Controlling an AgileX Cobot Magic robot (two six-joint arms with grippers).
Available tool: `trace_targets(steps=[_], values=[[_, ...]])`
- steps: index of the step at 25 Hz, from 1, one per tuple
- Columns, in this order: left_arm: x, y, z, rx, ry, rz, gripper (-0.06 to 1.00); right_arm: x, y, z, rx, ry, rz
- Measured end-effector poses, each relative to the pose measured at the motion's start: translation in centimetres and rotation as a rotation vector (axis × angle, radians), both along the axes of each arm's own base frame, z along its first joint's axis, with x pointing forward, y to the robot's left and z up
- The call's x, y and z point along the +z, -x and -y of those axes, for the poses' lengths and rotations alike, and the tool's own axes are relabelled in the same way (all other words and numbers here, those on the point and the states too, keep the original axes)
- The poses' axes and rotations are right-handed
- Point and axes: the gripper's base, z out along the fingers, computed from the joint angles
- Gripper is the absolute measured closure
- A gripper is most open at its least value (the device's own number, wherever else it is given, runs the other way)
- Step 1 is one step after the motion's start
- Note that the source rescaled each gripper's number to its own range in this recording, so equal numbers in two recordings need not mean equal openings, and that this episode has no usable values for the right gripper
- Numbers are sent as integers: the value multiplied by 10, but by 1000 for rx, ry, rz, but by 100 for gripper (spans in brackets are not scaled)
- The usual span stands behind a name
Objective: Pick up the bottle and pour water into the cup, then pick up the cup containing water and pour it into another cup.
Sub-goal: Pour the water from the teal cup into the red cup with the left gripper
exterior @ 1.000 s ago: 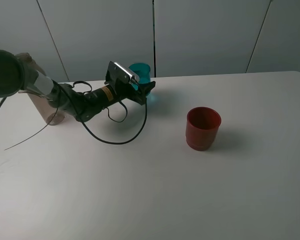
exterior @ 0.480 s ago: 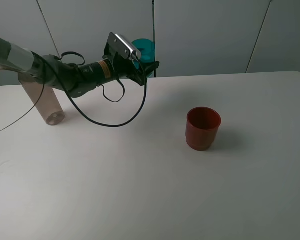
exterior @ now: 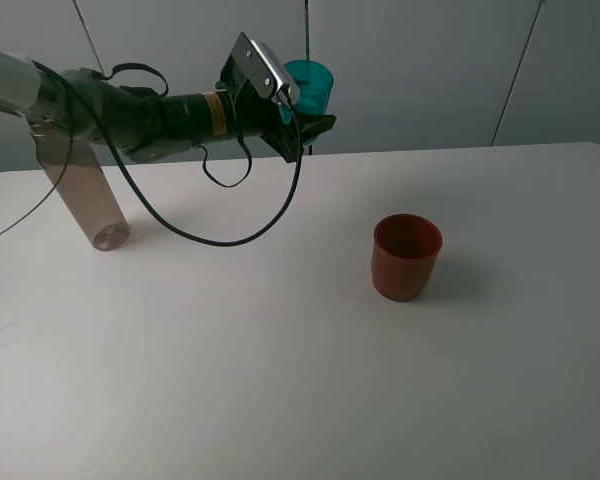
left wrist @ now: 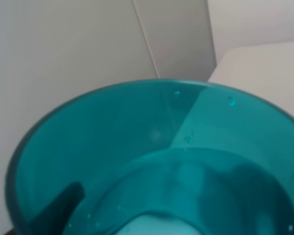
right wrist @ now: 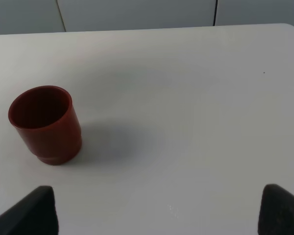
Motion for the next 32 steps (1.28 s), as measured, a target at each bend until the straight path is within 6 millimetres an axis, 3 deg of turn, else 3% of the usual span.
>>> trace_targets(steps=[7, 14, 22, 32], values=[[-4, 18, 11, -57, -37, -12, 88, 0, 0, 0, 0, 0, 0], [10, 39, 12, -118, -84, 31, 88, 0, 0, 0, -5, -9, 0], [13, 49, 9, -161, -163, 81, 88, 0, 0, 0, -5, -9, 0], [9, 62, 28, -221, -244, 152, 88, 0, 0, 0, -5, -9, 0]])
